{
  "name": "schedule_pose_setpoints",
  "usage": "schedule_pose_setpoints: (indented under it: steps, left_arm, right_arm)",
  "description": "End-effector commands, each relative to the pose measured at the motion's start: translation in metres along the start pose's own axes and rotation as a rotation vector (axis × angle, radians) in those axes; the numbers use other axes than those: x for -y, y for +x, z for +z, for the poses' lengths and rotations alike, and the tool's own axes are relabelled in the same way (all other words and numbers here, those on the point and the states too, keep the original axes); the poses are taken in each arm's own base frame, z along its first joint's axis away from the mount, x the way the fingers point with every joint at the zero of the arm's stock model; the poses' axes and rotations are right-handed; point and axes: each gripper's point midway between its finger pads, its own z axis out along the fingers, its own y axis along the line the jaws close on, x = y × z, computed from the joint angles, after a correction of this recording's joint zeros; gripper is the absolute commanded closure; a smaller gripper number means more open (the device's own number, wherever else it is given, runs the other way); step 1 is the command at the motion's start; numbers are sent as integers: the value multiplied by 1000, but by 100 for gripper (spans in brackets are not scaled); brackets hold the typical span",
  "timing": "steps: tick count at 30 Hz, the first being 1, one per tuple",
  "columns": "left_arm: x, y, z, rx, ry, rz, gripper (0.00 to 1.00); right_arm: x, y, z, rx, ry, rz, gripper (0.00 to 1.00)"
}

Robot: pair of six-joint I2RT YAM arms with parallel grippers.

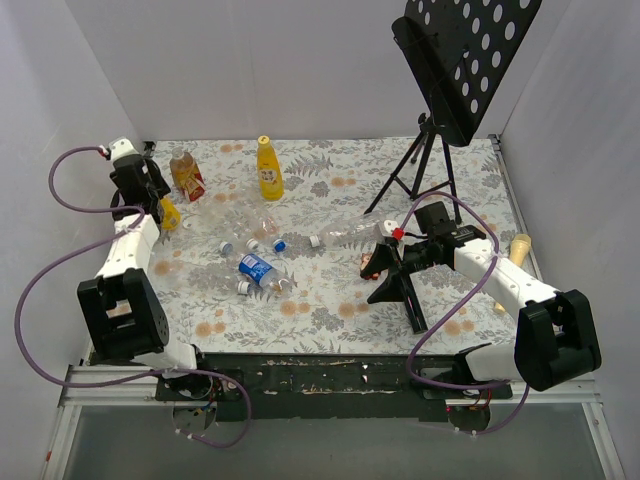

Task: Unscrew the bottle caps
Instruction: Place the plastic bottle at the corner of the board.

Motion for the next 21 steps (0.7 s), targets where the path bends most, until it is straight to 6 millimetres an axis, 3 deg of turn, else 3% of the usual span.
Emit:
schedule_pose_setpoints:
  steps: [1,8,15,19,21]
  left_arm:
    - [4,-58,14,186,19,-32,94]
    - [3,-45,49,149,8,0,94]
    - [10,-36,70,108,31,26,92]
    - [12,-31,78,78,38,27,88]
    - [14,-29,79,61,41,18,80]
  right_arm:
    - [-5,-2,2,30,-24,6,23]
    - [-4,-1,2,26,-24,11,23]
    - [-2,2,3,19,-24,20,23]
    - [-2,3,3,16,-23,20,23]
    - [-1,3,3,16,-23,20,23]
